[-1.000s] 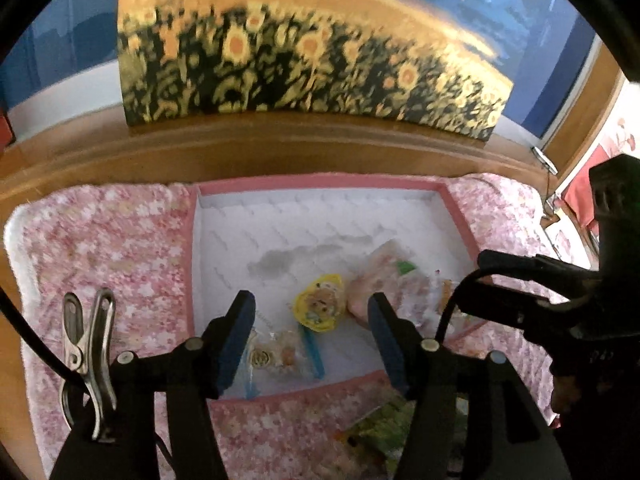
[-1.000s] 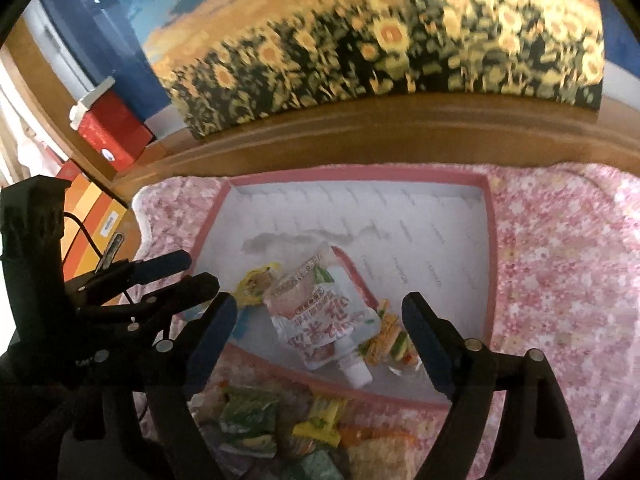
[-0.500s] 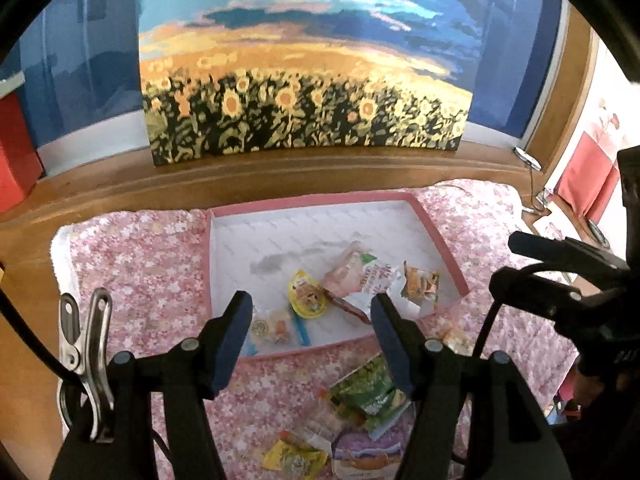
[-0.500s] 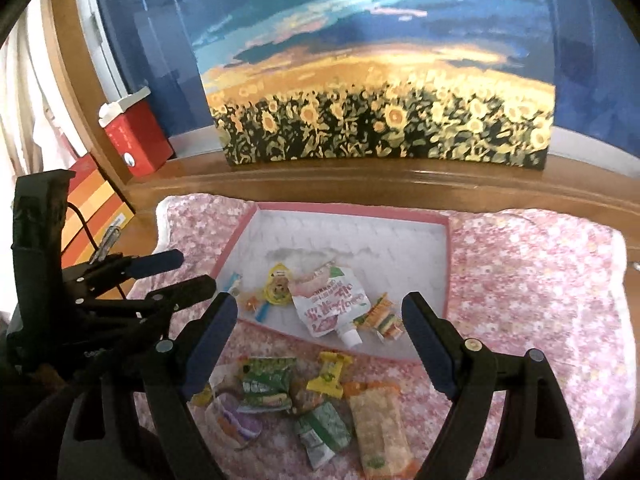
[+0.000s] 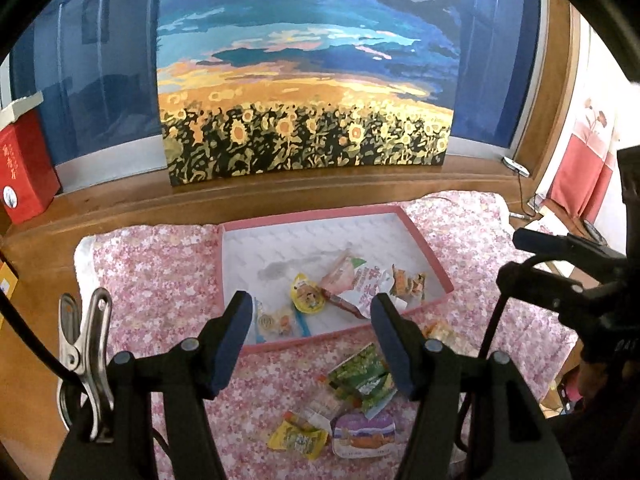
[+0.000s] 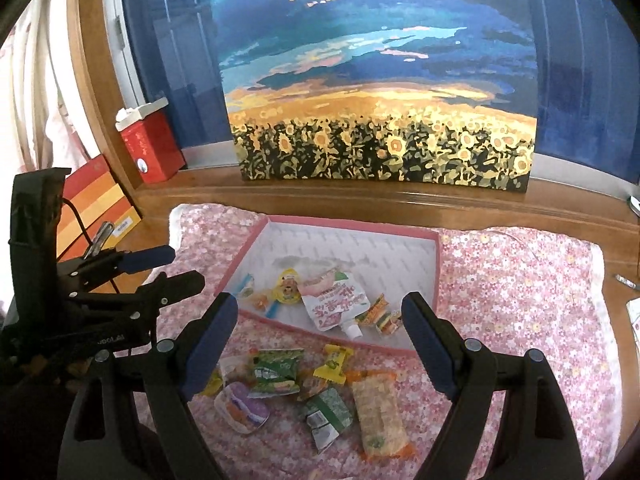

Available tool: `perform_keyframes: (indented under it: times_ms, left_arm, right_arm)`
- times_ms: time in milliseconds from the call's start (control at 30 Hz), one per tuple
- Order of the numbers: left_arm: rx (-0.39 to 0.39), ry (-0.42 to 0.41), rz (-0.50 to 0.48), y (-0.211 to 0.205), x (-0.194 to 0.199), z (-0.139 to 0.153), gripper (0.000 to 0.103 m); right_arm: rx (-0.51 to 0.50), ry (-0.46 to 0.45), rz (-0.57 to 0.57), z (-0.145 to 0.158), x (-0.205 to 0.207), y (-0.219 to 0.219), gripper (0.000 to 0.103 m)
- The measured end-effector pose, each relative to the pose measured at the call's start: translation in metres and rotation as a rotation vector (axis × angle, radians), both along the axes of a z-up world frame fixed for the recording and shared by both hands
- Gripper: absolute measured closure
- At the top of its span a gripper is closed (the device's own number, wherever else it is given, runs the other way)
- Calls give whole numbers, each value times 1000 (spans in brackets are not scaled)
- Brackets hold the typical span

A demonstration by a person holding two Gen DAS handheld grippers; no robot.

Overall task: Organize snacks
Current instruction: 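Withdraw both open tools from the tray toward the remaining snacks, then grasp the purple Pokémon tin with left tool while right tool grasps green triangular packet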

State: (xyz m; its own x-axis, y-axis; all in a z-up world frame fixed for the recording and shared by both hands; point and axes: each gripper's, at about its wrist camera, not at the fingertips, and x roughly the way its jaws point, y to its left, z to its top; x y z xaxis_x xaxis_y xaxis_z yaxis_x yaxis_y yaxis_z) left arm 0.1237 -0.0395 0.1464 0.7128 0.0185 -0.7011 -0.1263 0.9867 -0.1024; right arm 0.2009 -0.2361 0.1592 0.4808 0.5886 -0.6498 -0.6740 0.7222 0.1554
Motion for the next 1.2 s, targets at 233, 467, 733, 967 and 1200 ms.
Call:
perform_keyframes:
  times_ms: [233,467,733,967,1200]
  left_arm:
    - [-24,12,8,2,-11,-2,38]
    - [-46,47,5,-1,-19,-11,38]
    - [-123,128,31,2,-30,-38,38]
    - [-231,231,0,-9,-47,-80,38]
    - [-228,255,-51,-18,-59,-90,38]
  right_arm:
    - [-12,28,-15,-5,-7,-5,17]
    - [-26,82,-17,-13,-12,-8,17]
    - [-62,205,-12,-40,-17,-10,17]
    - [-94,388,-12,-88,-26,-15,19]
    - [-109,486,-7,-115,-34,-13,30]
